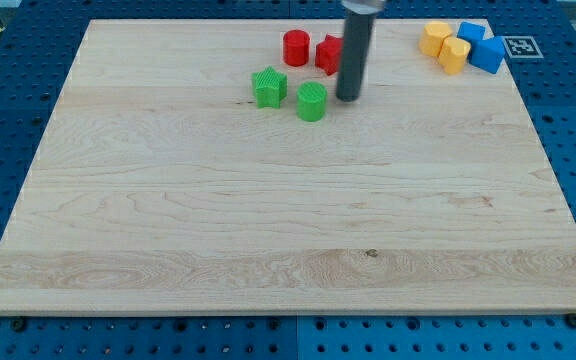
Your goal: Move the green star to the bottom left of the board
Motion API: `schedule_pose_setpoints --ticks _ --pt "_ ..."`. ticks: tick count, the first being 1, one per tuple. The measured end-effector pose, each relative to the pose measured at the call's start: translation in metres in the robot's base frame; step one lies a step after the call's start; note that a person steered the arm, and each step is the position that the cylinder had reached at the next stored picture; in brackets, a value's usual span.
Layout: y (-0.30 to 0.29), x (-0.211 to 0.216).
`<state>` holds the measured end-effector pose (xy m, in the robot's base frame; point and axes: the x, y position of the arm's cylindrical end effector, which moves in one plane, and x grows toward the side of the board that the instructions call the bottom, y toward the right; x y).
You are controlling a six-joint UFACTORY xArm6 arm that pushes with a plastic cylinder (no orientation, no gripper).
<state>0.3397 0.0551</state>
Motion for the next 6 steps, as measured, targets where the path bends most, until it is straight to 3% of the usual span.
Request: schedule_pose_setpoints --ticks 1,3,4,6 --pt "-0.032 -0.029" --pt "-0.115 -0.038" --pt "-0.107 -0.030" --pt "-0.021 0.056"
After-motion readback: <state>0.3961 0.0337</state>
